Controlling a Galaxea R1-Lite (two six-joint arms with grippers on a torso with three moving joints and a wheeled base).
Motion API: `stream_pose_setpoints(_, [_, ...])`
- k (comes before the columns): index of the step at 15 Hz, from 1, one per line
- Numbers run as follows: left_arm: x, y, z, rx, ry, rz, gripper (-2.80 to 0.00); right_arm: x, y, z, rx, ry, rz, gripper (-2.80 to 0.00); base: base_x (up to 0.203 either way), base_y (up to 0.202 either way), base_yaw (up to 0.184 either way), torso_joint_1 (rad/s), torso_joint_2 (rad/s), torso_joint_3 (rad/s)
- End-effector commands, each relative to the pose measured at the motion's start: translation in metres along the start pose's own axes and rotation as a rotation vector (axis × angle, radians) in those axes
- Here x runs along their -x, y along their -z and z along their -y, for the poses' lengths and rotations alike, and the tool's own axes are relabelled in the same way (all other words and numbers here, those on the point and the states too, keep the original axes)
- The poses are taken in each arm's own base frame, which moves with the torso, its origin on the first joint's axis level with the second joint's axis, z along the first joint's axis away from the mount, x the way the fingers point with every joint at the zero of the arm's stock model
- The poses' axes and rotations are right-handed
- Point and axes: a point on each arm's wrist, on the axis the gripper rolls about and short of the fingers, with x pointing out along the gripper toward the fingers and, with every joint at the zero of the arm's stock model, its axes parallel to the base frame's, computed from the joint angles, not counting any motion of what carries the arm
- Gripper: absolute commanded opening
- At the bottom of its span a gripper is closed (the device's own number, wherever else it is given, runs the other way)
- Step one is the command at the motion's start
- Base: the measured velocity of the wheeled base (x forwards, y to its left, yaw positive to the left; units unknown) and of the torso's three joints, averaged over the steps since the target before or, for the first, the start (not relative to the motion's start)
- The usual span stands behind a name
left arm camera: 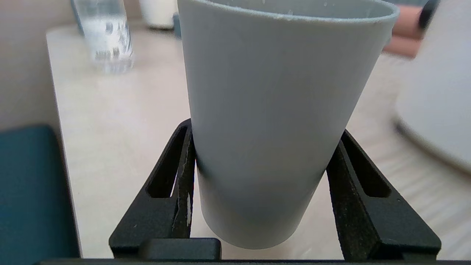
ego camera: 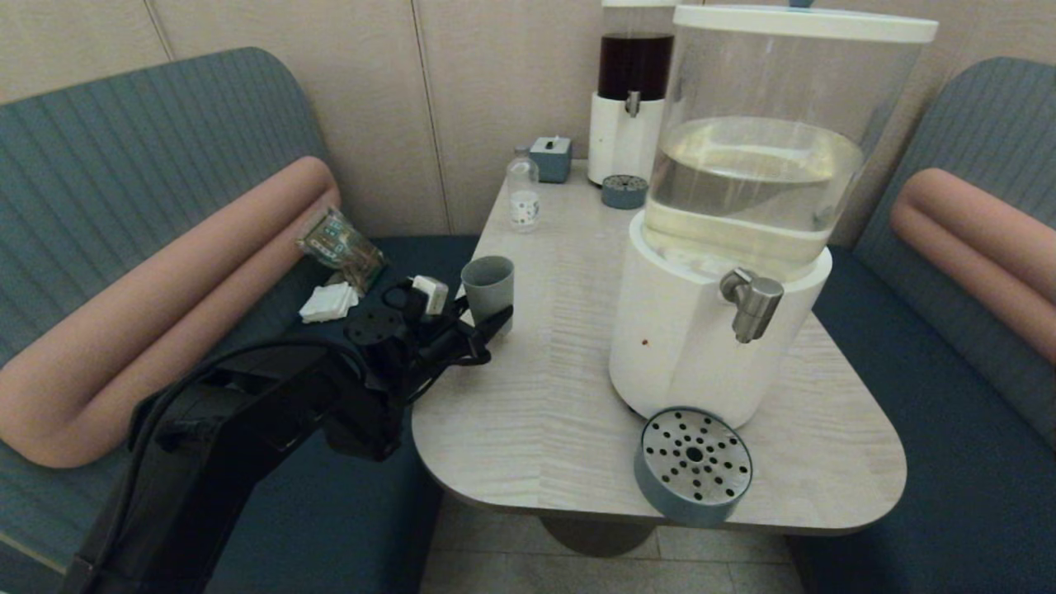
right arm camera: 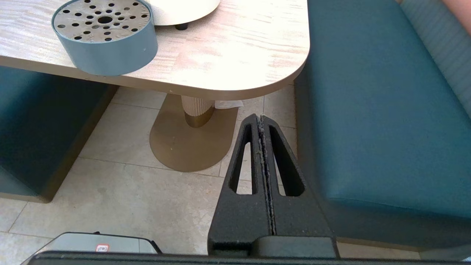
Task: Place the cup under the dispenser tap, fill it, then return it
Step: Place the cup next to the water dispenser
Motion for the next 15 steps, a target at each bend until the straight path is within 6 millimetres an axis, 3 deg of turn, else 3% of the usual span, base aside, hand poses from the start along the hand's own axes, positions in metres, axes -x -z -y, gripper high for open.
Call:
stream_pose_setpoints(1, [0.0039,0.0208,-0.0013,0.012,-0.002,-0.025,-2.80,0.0000,0.0001,0.0000,0.000,0.000,0.000,-2.80,0.000,0.000,0.000,0.000,0.00,0.000])
stream_pose_setpoints(9, [0.0054,0.0223,-0.0007,0.017,-0.005,-0.034,-2.80,0.0000,0.0000,0.0000,0.000,0.000,0.001,-2.80,0.000,0.000,0.000,0.000,0.00,0.000])
stream_pose_setpoints(10, [0.0054,0.0215,-0.0007,0.014,-0.008,-0.028,0.00,0.0000,0.0001,0.0000,0.000,0.000,0.000,-2.80,0.000,0.000,0.000,0.000,0.00,0.000])
stream_pose_setpoints(15, [0.0049,0.0168,-0.0003,-0.006,-0.007,-0.008,0.00,0.0000,0.0001,0.0000,0.000,0.000,0.000,-2.80,0.000,0.000,0.000,0.000,0.00,0.000])
